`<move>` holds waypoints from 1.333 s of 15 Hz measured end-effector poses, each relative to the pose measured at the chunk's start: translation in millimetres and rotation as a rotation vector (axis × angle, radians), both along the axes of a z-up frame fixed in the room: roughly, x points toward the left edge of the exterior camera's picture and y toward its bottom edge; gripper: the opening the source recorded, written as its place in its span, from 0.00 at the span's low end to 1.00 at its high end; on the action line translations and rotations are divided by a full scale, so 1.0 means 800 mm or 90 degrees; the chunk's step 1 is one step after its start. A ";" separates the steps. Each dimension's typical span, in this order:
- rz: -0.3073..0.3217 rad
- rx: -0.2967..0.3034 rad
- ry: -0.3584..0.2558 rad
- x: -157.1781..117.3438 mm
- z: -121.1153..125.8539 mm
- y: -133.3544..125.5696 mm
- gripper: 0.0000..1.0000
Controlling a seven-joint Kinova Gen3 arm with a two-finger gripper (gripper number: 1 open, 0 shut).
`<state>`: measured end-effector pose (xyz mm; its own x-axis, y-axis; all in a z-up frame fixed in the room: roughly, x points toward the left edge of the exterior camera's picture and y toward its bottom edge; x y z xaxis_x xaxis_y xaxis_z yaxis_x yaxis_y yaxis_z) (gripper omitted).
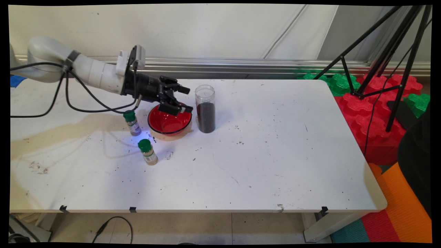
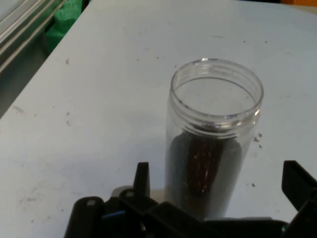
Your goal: Pick up the black seasoning powder from the table
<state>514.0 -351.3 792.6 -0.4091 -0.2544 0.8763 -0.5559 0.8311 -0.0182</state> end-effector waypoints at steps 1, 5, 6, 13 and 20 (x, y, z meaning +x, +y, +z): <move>-0.002 -0.002 0.003 -0.003 -0.005 -0.002 1.00; -0.007 -0.007 0.010 -0.011 -0.019 -0.010 1.00; -0.008 -0.010 0.012 -0.014 -0.025 -0.013 1.00; -0.013 -0.021 0.016 -0.027 -0.048 -0.030 1.00; -0.018 -0.032 0.014 -0.038 -0.065 -0.042 1.00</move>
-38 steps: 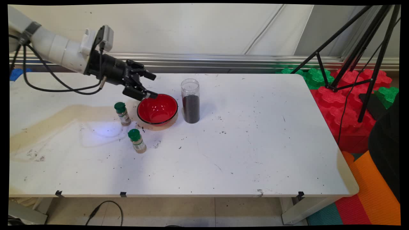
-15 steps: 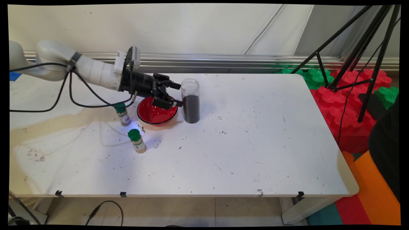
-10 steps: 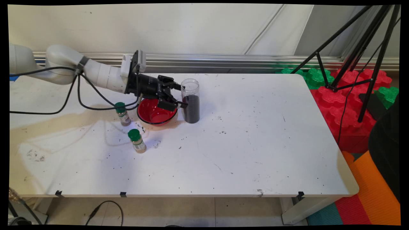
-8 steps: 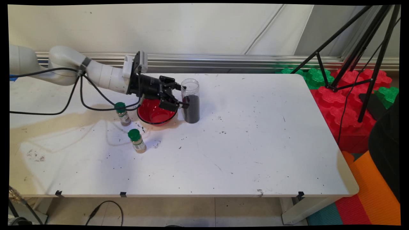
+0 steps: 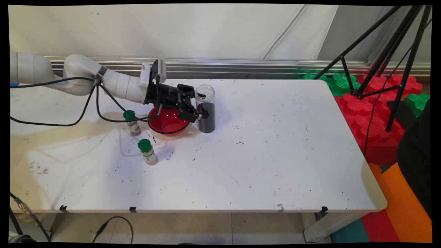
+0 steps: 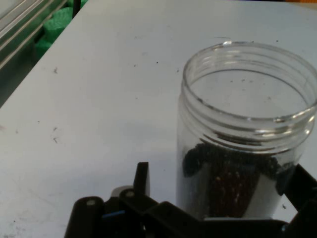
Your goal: Pick up the black seasoning powder from the table, then pour the black seasoning powder in the red bowl
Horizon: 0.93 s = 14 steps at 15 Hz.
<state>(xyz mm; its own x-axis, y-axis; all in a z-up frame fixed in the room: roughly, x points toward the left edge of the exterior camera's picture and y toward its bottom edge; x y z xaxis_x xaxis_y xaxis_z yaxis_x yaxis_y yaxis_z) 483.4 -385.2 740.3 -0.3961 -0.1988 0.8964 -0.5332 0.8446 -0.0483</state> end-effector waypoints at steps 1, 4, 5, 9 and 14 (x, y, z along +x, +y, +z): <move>-0.001 -0.001 -0.001 -0.001 -0.002 -0.001 1.00; -0.006 -0.005 -0.001 -0.005 -0.006 -0.002 0.00; -0.007 -0.006 -0.001 -0.006 -0.008 -0.003 0.00; -0.011 -0.007 0.001 -0.007 -0.009 -0.002 0.00; -0.004 -0.012 0.017 -0.006 0.000 -0.003 0.00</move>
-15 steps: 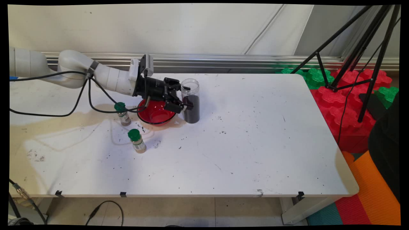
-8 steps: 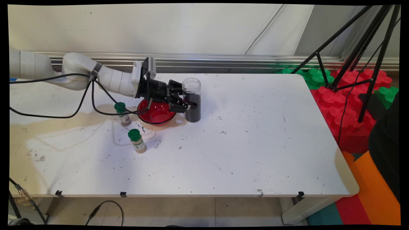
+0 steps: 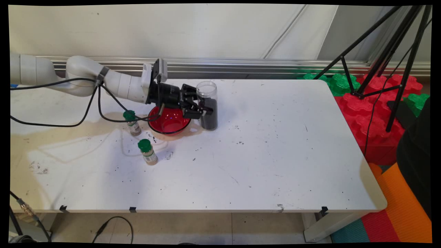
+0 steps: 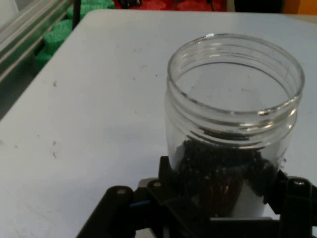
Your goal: Pour the black seasoning powder in the red bowl
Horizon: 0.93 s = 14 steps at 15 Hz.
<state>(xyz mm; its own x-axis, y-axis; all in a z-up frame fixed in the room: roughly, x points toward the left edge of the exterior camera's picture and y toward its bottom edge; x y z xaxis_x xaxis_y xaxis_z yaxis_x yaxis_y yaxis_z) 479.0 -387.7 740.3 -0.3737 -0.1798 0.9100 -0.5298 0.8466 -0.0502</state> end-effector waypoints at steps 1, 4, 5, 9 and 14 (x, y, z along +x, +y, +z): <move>0.003 -0.002 0.004 0.001 0.003 -0.001 0.00; 0.010 -0.007 0.015 0.003 0.013 -0.004 0.00; 0.013 -0.010 0.019 0.005 0.018 -0.006 0.00; 0.028 -0.022 0.035 0.011 0.041 -0.013 0.00; 0.046 -0.034 0.048 0.020 0.068 -0.022 0.00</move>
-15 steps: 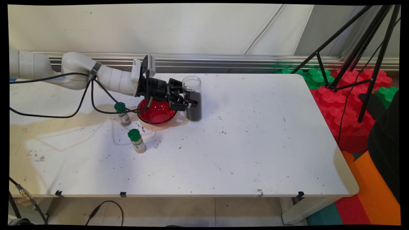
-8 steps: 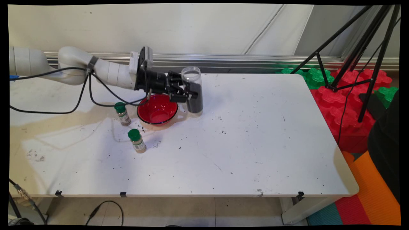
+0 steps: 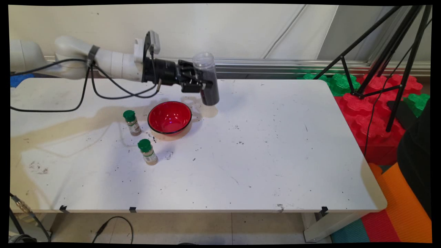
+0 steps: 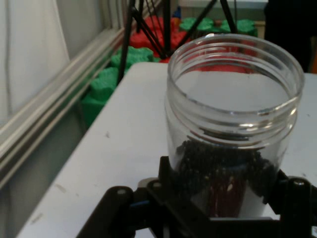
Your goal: Pour the black seasoning powder in the red bowl
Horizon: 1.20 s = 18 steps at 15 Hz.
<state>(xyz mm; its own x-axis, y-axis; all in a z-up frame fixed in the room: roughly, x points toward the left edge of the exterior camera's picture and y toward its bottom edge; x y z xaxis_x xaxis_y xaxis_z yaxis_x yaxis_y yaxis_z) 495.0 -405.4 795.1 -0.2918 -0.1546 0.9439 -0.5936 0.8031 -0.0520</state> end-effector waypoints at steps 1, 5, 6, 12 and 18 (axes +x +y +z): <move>0.005 -0.003 0.003 0.003 0.008 -0.002 0.00; 0.027 -0.020 0.005 0.022 0.039 -0.008 0.00; 0.031 -0.023 0.004 0.027 0.045 -0.009 0.00; 0.058 -0.044 -0.009 0.060 0.075 -0.009 0.00; 0.081 -0.071 -0.041 0.090 0.089 -0.011 0.00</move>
